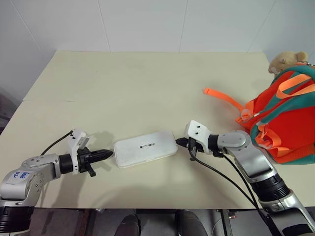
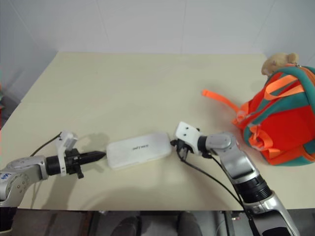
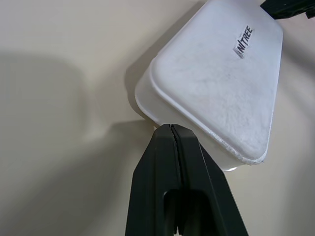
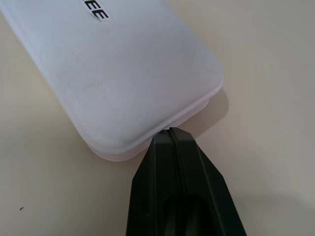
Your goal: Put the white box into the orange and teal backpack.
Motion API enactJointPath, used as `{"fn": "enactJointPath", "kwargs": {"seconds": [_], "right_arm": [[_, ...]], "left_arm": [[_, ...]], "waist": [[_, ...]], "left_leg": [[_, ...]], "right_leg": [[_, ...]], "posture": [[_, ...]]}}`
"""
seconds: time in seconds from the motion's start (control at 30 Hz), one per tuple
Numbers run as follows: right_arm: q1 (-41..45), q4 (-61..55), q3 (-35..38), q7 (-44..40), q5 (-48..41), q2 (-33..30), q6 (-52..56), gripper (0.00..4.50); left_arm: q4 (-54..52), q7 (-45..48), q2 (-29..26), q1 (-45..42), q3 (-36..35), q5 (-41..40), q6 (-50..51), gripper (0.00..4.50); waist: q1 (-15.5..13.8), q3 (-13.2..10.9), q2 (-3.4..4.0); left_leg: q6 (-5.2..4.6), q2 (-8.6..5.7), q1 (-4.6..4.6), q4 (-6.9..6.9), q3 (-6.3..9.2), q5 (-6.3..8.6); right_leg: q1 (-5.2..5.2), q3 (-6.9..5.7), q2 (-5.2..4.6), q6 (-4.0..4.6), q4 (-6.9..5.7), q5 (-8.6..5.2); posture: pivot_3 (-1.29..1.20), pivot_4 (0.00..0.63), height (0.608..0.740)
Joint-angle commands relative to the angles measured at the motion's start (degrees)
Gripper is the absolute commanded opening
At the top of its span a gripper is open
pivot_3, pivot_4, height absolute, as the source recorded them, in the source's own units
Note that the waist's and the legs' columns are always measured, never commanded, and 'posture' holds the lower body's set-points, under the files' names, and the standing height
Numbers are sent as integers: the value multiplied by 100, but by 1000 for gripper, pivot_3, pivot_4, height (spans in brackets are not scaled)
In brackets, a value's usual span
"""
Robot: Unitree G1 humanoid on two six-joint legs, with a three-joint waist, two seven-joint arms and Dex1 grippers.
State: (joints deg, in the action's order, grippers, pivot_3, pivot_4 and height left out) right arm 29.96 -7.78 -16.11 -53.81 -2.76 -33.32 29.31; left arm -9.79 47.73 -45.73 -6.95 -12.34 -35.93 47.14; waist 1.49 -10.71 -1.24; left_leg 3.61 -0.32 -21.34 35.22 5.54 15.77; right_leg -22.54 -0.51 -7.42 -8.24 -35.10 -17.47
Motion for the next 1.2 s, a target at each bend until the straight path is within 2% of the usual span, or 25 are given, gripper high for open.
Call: {"fn": "enactJointPath", "kwargs": {"seconds": [0.03, 0.73, 1.2], "right_arm": [[3, -229, -11, 15, -48, 22, 19, 119], [-226, -996, -101, -259, -308, -9, 434, 119], [-450, -1226, -105, -354, -336, -182, 595, 119]], "left_arm": [[-63, 90, 41, -51, 74, -38, 1, 0], [585, 385, 342, -849, 691, 415, -375, 0], [635, 641, 543, -1119, 1051, 626, -364, 0]], "waist": [[1, 0, 0], [-6, 0, 0], [-87, 0, 0]], "left_leg": [[0, 0, 0, 0, 0, 0], [0, 0, 0, 0, 0, 0], [1, -1, 0, 1, 0, 0]], "right_leg": [[0, 0, 0, 0, 0, 0], [0, -1, 0, -1, 0, 0], [1, -1, 1, -2, -1, 1]], "posture": [[0, 150, 740], [0, 150, 740], [0, 150, 740]]}}
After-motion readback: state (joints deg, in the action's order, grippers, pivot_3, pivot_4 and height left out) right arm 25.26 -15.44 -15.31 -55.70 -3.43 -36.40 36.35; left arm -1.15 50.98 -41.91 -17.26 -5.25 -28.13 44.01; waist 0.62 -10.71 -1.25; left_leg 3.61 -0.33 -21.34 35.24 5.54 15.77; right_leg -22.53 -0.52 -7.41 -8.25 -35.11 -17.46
